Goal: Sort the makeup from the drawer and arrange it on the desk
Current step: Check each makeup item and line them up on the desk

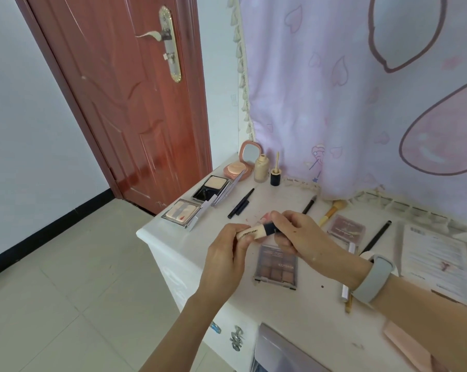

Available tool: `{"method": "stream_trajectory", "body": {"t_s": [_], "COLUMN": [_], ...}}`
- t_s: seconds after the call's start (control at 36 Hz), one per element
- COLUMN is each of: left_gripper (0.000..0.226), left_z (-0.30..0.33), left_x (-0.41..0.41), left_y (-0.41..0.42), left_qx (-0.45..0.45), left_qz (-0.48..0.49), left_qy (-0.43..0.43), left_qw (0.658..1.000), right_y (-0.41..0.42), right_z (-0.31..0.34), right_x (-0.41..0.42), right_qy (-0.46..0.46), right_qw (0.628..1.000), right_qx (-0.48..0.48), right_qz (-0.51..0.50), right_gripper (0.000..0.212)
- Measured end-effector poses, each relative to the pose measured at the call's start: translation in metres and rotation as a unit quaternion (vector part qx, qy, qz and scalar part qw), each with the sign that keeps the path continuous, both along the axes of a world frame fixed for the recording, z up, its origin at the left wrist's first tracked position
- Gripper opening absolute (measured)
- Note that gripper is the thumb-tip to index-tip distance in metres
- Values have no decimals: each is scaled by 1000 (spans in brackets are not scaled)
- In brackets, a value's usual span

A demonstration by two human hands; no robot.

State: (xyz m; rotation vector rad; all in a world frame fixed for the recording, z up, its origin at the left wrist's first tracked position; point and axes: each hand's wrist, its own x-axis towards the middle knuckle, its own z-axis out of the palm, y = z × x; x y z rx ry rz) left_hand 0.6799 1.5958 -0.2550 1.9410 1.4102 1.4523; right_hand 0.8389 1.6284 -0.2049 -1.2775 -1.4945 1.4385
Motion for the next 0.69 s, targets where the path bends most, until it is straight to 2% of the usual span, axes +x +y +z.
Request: {"method": "stream_trajectory", "body": {"t_s": [0.14, 0.17, 0.22, 0.31, 0.36, 0.47, 0.56, 0.61, 0.69], "left_gripper": [26, 24, 20, 16, 15, 16, 17, 16, 14], "left_z": [-1, -2, -3, -4, -2, 3, 6, 9, 14], "left_x": [4, 3, 2, -1, 0, 4, 5, 5, 6], "left_y": [0, 0, 1, 5, 7, 12, 18, 22, 29], "left_qx": [-45, -48, -59, -77, -68, -56, -69, -79, -115], "left_qz": [12, 15, 20, 11, 4, -13, -23, -39, -80], "left_qy": [-34, -33, -18, 4, 21, 42, 50, 56, 55], "left_qw": [998, 998, 998, 997, 997, 997, 996, 995, 989], "right_y": [-6, -7, -6, 1, 5, 14, 18, 19, 22], "right_z": [-3, -4, -3, 2, 4, 6, 8, 9, 8], "right_x": [7, 11, 17, 23, 27, 35, 40, 42, 47], "right_qy": [-122, -144, -184, -197, -208, -285, -309, -356, -481], "right_qw": [977, 969, 953, 954, 953, 919, 904, 876, 770], "right_qx": [167, 187, 214, 190, 182, 237, 252, 281, 391], "right_qz": [60, 79, 106, 122, 120, 136, 152, 162, 154], "right_gripper": [7, 7, 17, 11, 24, 31, 40, 39, 36]}}
